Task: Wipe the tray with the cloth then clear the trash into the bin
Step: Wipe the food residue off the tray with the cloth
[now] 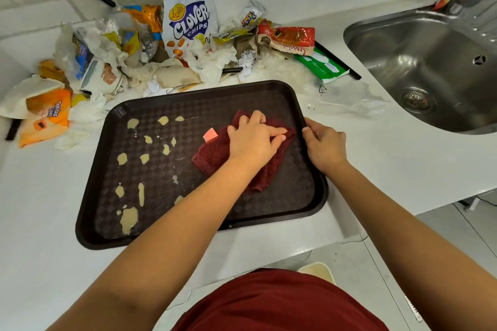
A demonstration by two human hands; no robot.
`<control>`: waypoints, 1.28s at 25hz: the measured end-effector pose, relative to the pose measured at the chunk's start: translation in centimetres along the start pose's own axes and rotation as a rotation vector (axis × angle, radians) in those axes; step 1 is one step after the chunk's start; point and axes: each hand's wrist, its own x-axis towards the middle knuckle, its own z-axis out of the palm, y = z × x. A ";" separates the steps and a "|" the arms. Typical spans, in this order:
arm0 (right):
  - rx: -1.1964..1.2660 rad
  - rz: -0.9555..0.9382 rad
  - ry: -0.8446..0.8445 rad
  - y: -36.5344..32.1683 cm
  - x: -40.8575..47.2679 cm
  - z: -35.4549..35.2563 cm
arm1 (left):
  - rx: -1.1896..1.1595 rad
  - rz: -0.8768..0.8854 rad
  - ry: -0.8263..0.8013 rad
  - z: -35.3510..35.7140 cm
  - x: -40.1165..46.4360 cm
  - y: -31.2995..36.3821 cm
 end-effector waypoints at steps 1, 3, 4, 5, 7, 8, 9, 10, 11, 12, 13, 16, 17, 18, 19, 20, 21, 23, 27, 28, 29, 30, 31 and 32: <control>0.002 0.003 0.001 0.0 0.0 0.0 | -0.003 -0.019 0.014 0.0 0.8 0.4; 0.011 -0.001 0.009 0.1 0.0 0.0 | -0.004 -0.045 0.026 -0.1 2.4 1.0; 0.014 -0.003 0.014 0.1 0.0 0.0 | -0.006 -0.053 0.026 -0.3 3.0 1.1; 0.014 -0.001 0.018 0.0 0.0 0.0 | -0.009 -0.061 0.028 -0.5 3.7 0.9; 0.007 0.020 0.024 -0.1 -0.1 0.0 | -0.019 -0.094 0.032 -1.1 4.9 0.3; 0.010 0.030 0.031 -0.2 -0.2 0.0 | -0.022 -0.124 0.035 -1.4 5.2 -0.2; 0.017 0.036 0.042 -0.3 -0.2 0.0 | -0.022 -0.158 0.041 -1.6 5.3 -0.8; 0.022 0.042 0.057 -0.4 -0.3 0.1 | -0.023 -0.191 0.046 -1.8 5.2 -1.4; 0.024 0.049 0.071 -0.6 -0.3 0.1 | -0.029 -0.220 0.050 -2.0 4.9 -2.1; 0.022 0.056 0.080 -0.7 -0.2 0.1 | -0.037 -0.245 0.054 -2.2 4.5 -2.7; 0.017 0.054 0.082 -0.9 -0.2 0.1 | -0.044 -0.272 0.061 -2.3 3.8 -3.3; -0.029 0.051 0.090 -1.1 -0.2 0.3 | -0.078 -0.318 0.005 -2.4 1.3 -3.4; -0.046 0.057 0.091 -1.0 -0.1 0.2 | -0.082 -0.309 -0.037 -2.3 0.7 -3.1; -0.069 0.060 0.084 -0.9 -0.2 0.2 | -0.088 -0.285 -0.074 -2.2 -0.1 -2.9; -0.111 0.058 0.076 -1.0 -0.2 0.1 | -0.118 -0.253 -0.102 -2.2 -0.8 -3.0; -0.182 0.055 0.076 -1.2 -0.3 0.1 | -0.194 -0.224 -0.114 -2.5 -1.4 -3.3; -0.274 0.050 0.090 -1.5 -0.3 0.0 | -0.308 -0.210 -0.105 -2.9 -1.7 -4.0; -0.430 0.019 0.144 -2.4 -0.5 0.0 | -0.487 -0.223 -0.024 -4.0 -2.5 -5.8; -0.280 -0.258 0.134 -7.6 -1.8 1.3 | -0.354 -0.436 0.255 -6.0 -4.5 -12.0; -0.247 -0.335 0.076 -9.0 -2.2 2.0 | -0.309 -0.522 0.296 -6.5 -5.1 -13.9; -0.252 -0.395 0.000 -10.4 -2.7 2.8 | -0.261 -0.609 0.310 -6.9 -5.8 -15.7; -0.277 -0.433 -0.081 -11.4 -3.2 3.7 | -0.214 -0.691 0.304 -7.1 -6.6 -17.3; -0.307 -0.455 -0.149 -12.1 -3.6 4.5 | -0.177 -0.763 0.294 -7.2 -7.4 -18.7; -0.341 -0.465 -0.201 -12.5 -3.8 5.2 | -0.159 -0.814 0.291 -7.2 -8.2 -19.8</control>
